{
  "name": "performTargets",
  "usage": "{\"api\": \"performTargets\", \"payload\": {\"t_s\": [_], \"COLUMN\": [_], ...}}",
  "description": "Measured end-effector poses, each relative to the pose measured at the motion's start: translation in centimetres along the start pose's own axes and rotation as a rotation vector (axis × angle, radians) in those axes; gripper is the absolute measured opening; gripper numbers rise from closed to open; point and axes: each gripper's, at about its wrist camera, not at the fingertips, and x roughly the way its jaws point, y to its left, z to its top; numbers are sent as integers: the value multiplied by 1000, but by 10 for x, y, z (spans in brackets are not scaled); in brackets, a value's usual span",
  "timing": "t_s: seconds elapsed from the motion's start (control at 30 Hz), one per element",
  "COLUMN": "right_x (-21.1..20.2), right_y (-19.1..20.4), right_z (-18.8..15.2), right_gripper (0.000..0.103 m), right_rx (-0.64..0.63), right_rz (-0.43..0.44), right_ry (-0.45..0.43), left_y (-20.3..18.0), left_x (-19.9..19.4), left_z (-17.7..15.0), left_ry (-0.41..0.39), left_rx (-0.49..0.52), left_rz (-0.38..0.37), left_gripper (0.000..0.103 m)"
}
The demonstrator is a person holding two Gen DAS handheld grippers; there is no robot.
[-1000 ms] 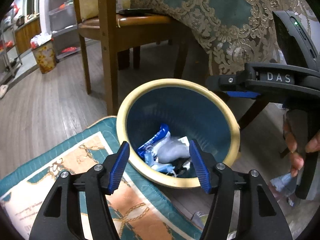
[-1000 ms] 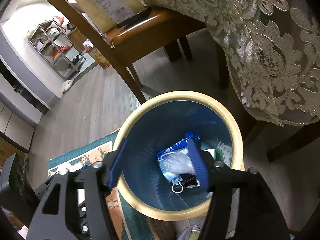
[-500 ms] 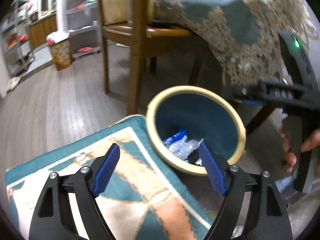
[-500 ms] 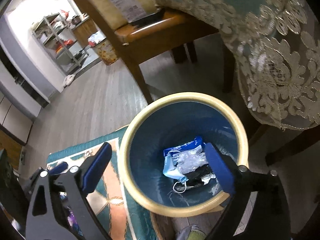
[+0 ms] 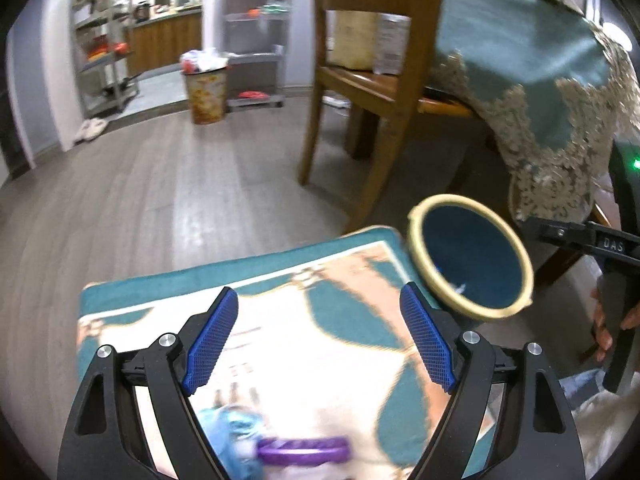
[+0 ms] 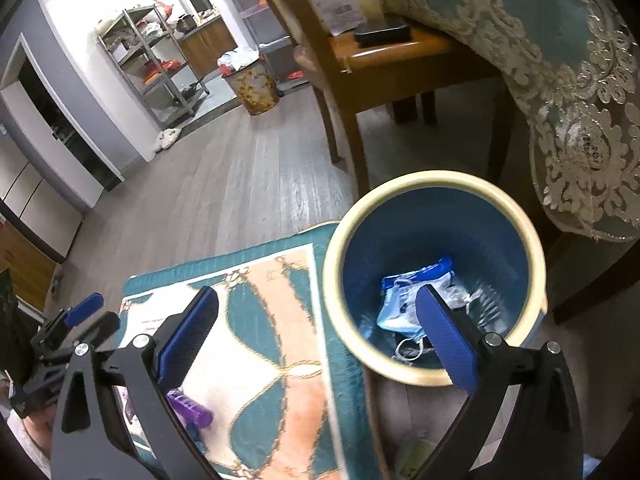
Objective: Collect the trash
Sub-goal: 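Return both grippers over the cushion toward the remaining trash, then grasp the red-white paper cup with the right gripper while the left gripper grasps the pink wrapper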
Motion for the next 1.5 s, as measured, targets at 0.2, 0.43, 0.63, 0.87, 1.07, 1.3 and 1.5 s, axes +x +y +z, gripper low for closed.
{"api": "performTargets", "payload": {"t_s": [0.2,0.43,0.63,0.87,1.07,1.3,1.5], "right_x": [5,20,26,44,61,74,90], "right_y": [40,95,136,151,157,159,153], "right_z": [-18,-53,-82,-124,-156,-169,-178], "right_gripper": [97,97,97,97,91,65,53], "right_rx": [-72,-182,-326,-277,-301,-304,-240], "right_rz": [28,72,65,92,102,156,234], "right_ry": [26,98,122,221,321,409,505], "left_y": [37,72,94,116,106,91,84], "left_x": [-23,-47,-63,-67,-57,-47,-31], "left_z": [-17,-40,-69,-106,-132,-149,-156], "left_ry": [6,16,43,104,165,226,296], "left_rx": [-32,-67,-62,-73,-8,55,57], "left_rz": [46,55,68,61,25,-15,-43], "left_gripper": [83,83,83,83,83,83,60]}}
